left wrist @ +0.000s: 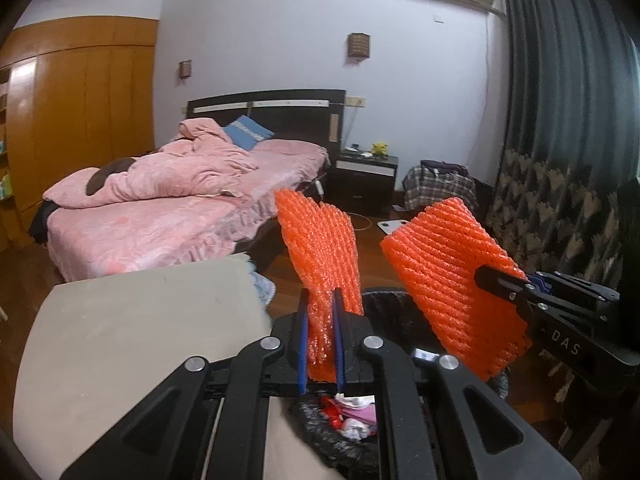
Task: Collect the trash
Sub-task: 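Carry both orange foam nets over the black bin and open both tools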
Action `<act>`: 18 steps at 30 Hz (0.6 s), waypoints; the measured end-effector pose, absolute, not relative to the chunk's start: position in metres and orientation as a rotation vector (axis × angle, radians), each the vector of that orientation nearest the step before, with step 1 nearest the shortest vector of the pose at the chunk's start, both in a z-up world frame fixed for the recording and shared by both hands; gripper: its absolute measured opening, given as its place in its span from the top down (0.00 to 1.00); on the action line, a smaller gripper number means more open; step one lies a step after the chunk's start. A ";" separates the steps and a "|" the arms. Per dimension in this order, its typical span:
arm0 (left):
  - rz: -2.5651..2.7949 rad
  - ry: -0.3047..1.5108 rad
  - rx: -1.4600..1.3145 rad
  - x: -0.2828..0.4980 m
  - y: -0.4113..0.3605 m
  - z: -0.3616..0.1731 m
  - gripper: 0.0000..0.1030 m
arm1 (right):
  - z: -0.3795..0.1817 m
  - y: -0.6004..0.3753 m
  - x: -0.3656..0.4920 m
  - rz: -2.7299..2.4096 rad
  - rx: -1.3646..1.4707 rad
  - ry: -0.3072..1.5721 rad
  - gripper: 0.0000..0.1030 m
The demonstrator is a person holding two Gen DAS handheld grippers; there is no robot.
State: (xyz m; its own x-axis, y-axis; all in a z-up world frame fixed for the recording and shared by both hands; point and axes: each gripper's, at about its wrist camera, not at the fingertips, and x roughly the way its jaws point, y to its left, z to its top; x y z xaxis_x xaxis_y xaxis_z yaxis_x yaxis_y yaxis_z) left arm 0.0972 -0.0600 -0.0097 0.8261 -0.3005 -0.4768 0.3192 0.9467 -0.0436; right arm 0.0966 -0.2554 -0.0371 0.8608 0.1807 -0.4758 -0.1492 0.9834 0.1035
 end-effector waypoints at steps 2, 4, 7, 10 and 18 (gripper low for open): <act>-0.349 0.504 0.048 0.099 -0.070 -0.013 0.90 | -0.043 -0.265 0.096 0.152 0.077 0.517 0.87; -0.369 0.511 0.055 0.102 -0.079 -0.018 0.90 | -0.048 -0.272 0.096 0.136 0.084 0.528 0.87; -0.393 0.523 0.068 0.107 -0.092 -0.025 0.90 | -0.057 -0.280 0.095 0.110 0.095 0.544 0.87; -0.414 0.537 0.077 0.112 -0.103 -0.033 0.90 | -0.065 -0.287 0.094 0.086 0.102 0.556 0.87; -0.450 0.581 0.096 0.127 -0.125 -0.054 0.90 | -0.088 -0.300 0.097 0.040 0.109 0.591 0.86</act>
